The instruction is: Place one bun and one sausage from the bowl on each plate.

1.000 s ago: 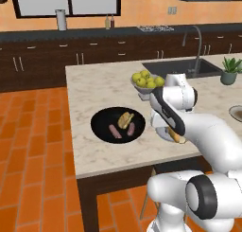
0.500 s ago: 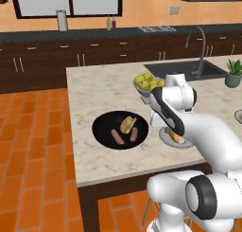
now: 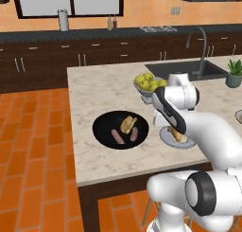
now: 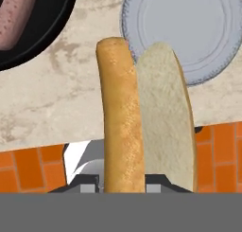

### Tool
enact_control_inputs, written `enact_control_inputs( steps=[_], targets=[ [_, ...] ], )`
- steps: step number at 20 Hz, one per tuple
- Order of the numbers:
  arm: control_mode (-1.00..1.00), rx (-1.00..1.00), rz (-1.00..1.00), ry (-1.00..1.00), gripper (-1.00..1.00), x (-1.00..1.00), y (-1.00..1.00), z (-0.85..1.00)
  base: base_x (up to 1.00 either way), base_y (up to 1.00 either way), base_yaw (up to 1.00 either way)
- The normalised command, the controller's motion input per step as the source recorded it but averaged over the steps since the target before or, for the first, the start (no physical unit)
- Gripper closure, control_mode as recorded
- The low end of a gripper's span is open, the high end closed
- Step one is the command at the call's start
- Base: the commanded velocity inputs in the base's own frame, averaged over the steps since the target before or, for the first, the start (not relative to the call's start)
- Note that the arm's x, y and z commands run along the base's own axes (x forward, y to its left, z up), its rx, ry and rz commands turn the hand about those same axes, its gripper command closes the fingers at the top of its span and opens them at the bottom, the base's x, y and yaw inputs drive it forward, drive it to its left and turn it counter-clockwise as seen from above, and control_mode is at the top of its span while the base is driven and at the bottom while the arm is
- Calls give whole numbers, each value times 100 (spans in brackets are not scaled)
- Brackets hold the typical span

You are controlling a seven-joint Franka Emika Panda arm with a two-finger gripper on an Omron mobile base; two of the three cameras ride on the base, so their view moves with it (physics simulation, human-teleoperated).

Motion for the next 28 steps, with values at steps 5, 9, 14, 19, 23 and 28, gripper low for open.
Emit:
enact_control_inputs(
  steps=[5, 9, 14, 19, 23, 28],
  targets=[
    [-100, 6, 4, 0, 100, 60, -75, -11, 0, 0, 0],
    [-100, 1, 5, 0, 100, 58, -52, -35, 0, 0, 0],
    [-100, 0, 4, 0, 100, 54, -13, -51, 0, 0, 0],
    [-100, 0, 3, 0, 100, 35, 0, -48, 0, 0, 0],
    [-100, 0, 0, 0, 100, 33, 0, -35, 0, 0, 0],
    [-100, 0, 0, 0, 100, 15, 0, -22, 0, 0, 0]
  ],
)
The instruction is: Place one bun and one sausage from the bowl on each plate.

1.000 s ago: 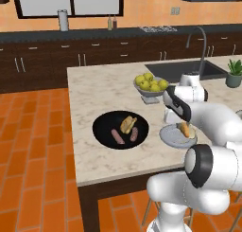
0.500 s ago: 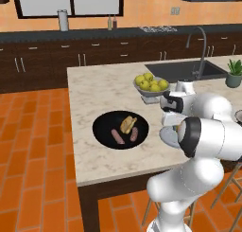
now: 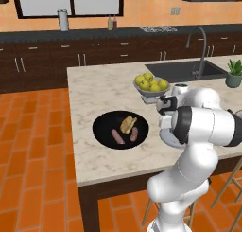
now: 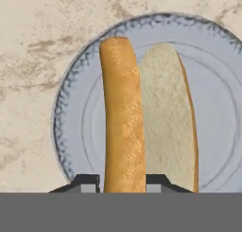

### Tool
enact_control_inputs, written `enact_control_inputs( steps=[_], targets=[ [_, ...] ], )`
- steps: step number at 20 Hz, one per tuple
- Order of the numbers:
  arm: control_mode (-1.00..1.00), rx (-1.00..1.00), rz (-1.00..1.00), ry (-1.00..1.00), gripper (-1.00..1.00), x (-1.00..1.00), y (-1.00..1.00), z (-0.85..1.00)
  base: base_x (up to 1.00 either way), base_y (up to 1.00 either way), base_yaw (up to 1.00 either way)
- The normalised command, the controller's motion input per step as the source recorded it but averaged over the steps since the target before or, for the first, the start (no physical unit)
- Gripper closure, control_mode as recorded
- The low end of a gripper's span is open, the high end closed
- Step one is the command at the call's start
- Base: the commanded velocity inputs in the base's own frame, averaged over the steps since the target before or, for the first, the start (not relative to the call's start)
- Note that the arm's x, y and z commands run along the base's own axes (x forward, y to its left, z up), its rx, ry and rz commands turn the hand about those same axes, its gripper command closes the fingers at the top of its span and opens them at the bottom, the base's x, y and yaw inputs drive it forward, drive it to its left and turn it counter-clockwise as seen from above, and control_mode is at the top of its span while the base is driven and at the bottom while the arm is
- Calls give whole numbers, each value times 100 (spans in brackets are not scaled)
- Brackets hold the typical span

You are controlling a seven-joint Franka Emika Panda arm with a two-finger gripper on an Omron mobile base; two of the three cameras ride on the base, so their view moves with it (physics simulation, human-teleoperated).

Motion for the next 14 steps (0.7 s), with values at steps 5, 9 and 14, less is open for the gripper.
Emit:
enact_control_inputs(
  steps=[5, 9, 14],
  targets=[
    [-100, 0, 0, 0, 100, 18, 0, -26, 0, 0, 0],
    [-100, 0, 0, 0, -100, 12, 0, -16, 0, 0, 0],
    [-100, 0, 0, 0, -100, 4, 0, 0, 0, 0, 0]
  ],
)
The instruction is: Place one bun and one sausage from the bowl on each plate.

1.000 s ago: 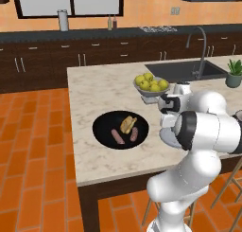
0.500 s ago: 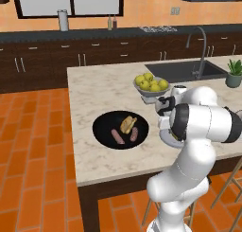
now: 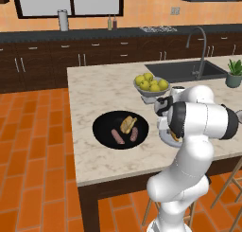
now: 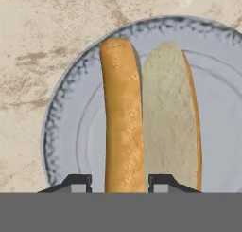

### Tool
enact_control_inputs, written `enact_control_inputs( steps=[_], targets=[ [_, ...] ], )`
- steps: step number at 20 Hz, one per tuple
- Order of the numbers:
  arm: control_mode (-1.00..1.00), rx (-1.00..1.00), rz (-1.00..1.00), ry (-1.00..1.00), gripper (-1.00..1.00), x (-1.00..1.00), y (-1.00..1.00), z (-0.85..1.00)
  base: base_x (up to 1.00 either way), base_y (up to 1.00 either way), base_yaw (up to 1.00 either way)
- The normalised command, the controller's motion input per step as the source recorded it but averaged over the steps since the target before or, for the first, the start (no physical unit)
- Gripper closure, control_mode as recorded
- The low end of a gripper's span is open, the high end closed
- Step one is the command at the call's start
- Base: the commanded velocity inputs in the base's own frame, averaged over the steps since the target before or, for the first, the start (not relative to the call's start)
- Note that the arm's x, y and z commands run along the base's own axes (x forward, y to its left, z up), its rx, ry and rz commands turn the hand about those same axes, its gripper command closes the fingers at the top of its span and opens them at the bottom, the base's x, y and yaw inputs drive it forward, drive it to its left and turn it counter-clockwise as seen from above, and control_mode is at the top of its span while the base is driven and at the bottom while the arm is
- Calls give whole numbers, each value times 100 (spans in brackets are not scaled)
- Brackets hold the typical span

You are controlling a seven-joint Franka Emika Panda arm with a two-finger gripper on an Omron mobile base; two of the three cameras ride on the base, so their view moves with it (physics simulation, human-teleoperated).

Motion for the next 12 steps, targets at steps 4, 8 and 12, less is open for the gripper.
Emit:
enact_control_inputs(
  steps=[4, 8, 12],
  targets=[
    [-100, 0, -1, -3, -100, -8, 0, 2, 0, 0, 0],
    [-100, 0, -2, -25, -100, -53, 0, 47, 0, 0, 0],
    [-100, 0, 0, -28, -100, -38, 41, 52, 0, 0, 0]
  ],
)
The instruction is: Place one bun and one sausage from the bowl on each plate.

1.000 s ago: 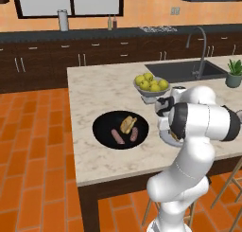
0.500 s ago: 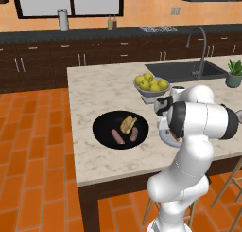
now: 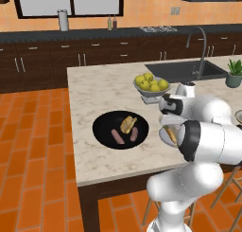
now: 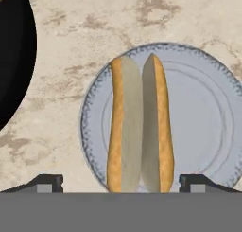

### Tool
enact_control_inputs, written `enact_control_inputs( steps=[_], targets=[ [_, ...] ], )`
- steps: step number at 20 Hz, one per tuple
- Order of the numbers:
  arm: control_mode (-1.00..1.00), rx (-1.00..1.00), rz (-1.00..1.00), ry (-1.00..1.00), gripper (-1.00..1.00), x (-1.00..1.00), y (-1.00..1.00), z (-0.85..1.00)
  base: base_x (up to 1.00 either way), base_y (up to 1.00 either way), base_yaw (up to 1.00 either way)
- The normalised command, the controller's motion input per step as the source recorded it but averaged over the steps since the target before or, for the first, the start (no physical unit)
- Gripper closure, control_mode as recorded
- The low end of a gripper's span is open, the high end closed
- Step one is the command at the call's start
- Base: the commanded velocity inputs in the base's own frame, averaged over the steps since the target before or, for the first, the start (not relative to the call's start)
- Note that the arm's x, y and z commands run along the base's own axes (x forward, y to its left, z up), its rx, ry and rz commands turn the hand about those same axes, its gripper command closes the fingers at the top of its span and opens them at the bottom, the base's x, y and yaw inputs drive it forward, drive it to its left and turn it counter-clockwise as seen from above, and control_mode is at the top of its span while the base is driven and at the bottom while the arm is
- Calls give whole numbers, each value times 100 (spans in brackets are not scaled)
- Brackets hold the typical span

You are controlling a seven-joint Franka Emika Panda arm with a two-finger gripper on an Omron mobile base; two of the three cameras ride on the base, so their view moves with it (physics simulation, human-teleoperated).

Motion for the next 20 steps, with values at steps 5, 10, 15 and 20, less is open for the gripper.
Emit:
enact_control_inputs(
  steps=[5, 10, 15, 20],
  targets=[
    [-100, 0, 0, -15, -100, -7, 76, 45, 0, 0, 0],
    [-100, 0, 0, -1, -100, 9, 71, 21, 0, 0, 0],
    [-100, 0, 0, 0, -100, 34, 44, 0, 0, 0, 0],
    [-100, 0, 0, 0, -100, 54, 38, -2, 0, 0, 0]
  ],
)
